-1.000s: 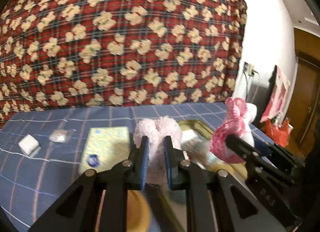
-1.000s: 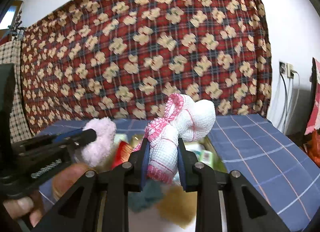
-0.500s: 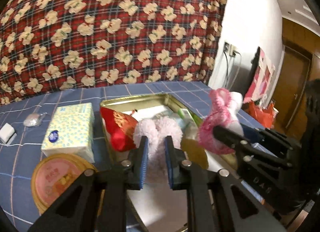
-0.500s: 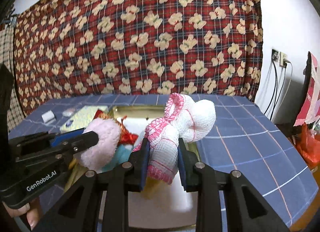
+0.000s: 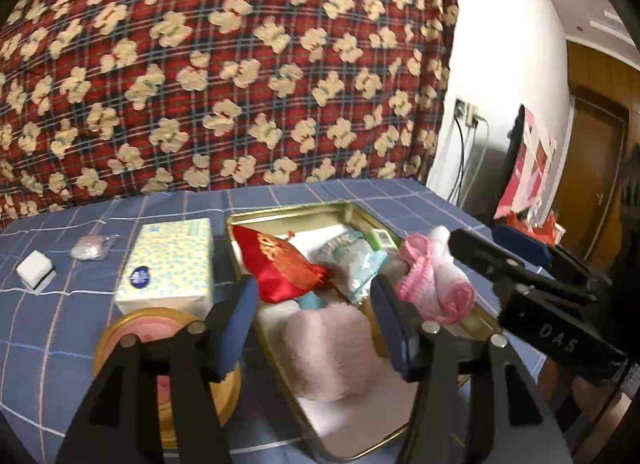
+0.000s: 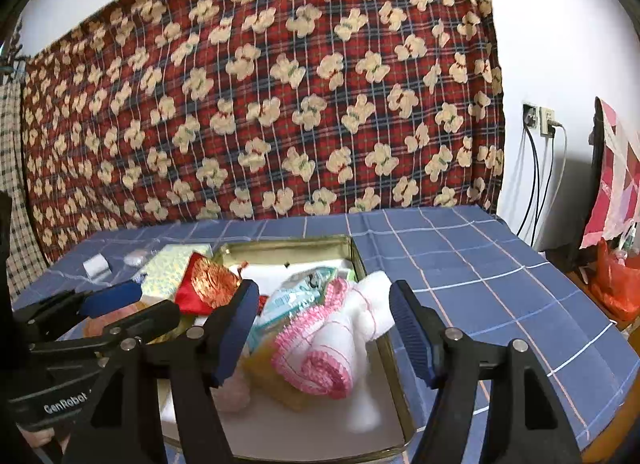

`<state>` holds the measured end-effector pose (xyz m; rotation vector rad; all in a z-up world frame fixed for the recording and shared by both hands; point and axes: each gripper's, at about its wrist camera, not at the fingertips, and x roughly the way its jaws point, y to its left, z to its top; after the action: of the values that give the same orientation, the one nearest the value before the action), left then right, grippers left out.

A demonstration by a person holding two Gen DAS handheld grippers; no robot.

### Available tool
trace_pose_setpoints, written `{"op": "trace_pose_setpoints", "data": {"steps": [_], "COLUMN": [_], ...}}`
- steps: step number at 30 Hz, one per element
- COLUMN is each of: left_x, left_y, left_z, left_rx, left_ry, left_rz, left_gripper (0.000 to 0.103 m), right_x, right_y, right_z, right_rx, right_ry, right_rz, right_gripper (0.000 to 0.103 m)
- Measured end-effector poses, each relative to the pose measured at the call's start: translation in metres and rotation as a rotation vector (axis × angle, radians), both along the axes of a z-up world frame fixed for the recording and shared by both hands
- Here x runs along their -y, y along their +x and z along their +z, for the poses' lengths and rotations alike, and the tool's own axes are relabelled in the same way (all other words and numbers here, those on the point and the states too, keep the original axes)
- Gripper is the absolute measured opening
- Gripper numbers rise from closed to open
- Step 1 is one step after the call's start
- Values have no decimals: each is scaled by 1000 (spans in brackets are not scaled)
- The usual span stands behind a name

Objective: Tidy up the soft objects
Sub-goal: 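Lower the puff and towel into the gold tray and open both tools, then move both tools back toward the white sponge and plastic cotton bag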

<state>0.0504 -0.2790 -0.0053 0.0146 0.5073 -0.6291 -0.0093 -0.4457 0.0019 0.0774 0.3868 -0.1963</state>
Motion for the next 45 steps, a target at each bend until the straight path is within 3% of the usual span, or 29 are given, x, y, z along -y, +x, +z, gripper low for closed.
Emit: {"op": "trace_pose_setpoints", "data": {"steps": [3, 18, 21, 26, 45], "left_x": [-8, -45, -55, -74, -164], "left_y": [0, 9, 12, 18, 58], "left_z": [3, 5, 5, 7, -8], "left_rx": [6, 28, 30, 39, 12], "left_ry": [-20, -31, -32, -36, 8], "left_rz": [15, 97, 118, 158, 338], "left_gripper": [63, 67, 67, 74, 78], "right_x": [-5, -32, -41, -59, -145], "right_y": [-4, 1, 3, 7, 58], "right_z": [4, -3, -3, -4, 16], "right_rx": [36, 41, 42, 41, -6], "right_ry": [1, -14, -28, -39, -91], "right_rz": [13, 79, 98, 136, 320], "right_gripper": [77, 77, 81, 82, 83]}}
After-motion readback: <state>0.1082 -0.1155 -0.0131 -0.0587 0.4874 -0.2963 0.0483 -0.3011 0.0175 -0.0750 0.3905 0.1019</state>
